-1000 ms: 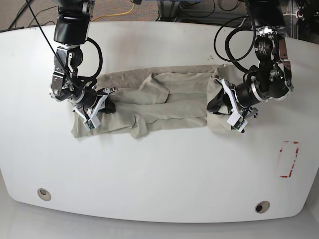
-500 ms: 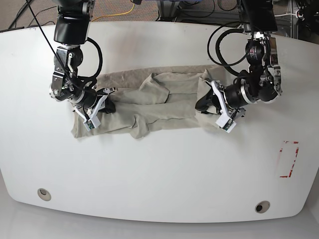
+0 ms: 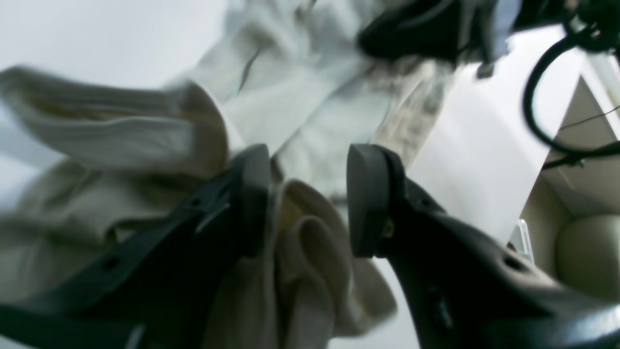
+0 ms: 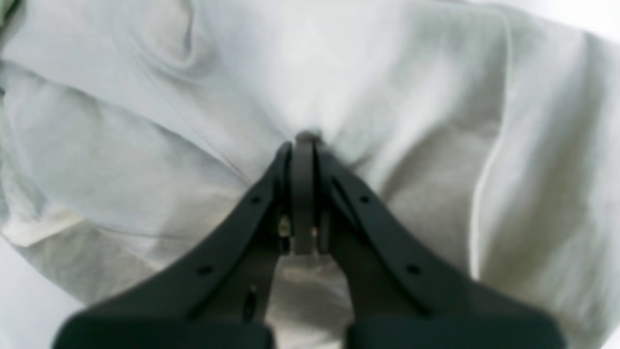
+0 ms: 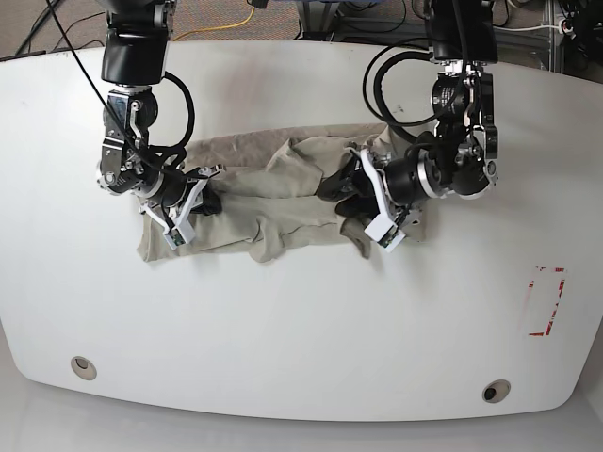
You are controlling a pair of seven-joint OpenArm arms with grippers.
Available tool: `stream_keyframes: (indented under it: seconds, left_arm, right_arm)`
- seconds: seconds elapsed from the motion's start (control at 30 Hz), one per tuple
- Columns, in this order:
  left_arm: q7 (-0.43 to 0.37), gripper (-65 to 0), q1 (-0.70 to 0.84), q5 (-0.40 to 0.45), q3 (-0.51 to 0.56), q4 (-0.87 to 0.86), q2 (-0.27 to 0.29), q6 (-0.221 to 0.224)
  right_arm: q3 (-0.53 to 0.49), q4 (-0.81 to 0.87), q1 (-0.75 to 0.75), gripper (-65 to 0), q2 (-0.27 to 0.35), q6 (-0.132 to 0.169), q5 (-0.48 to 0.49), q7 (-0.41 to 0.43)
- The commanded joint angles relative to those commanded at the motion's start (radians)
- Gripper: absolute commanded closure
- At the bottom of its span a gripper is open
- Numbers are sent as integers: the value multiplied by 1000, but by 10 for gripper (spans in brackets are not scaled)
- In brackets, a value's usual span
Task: Layout the t-shirt on the table in an organized manner, then fold the t-shirt properly
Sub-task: 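Fold the held shirt end with the left gripper toward the right gripper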
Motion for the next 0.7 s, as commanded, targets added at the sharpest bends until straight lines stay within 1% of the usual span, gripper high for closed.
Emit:
stream_keyframes:
  seconds: [0.1,0.2,0.3,0.37,0.4,0.57,0.63,0.7]
  left_arm:
    - [2,-253,-2,-21,0,3,29,0]
    - [2,-253,-3,-101,0,3,26,0]
    - [2,-253,-6,-166,-3,3,-9,0]
    - [-2,-253,-18,-210,-12,2,-60,0]
    - [-2,-253,-21,-216,-18,2,-72,0]
    - [-5,-253,-21,-206,-81,-3,-180,0]
    - [-14,-253,-21,-153,-87,-3,-219,0]
    - [-49,-253,-17,-104,-87,-3,-241,0]
  right_arm:
    - [0,0,0,-6,0,0,0,-23]
    - [-2,0,0,-6,-2,0,0,-31]
    - [-2,0,0,-6,-3,0,0,-31]
    - [-2,0,0,-6,-3,0,0,-31]
    - [-2,0,0,-6,-2,0,0,-31]
    - [-2,0,2,-6,-2,0,0,-31]
    - [-2,0,2,-6,-2,0,0,-31]
    - [-2,0,3,-6,-2,0,0,-31]
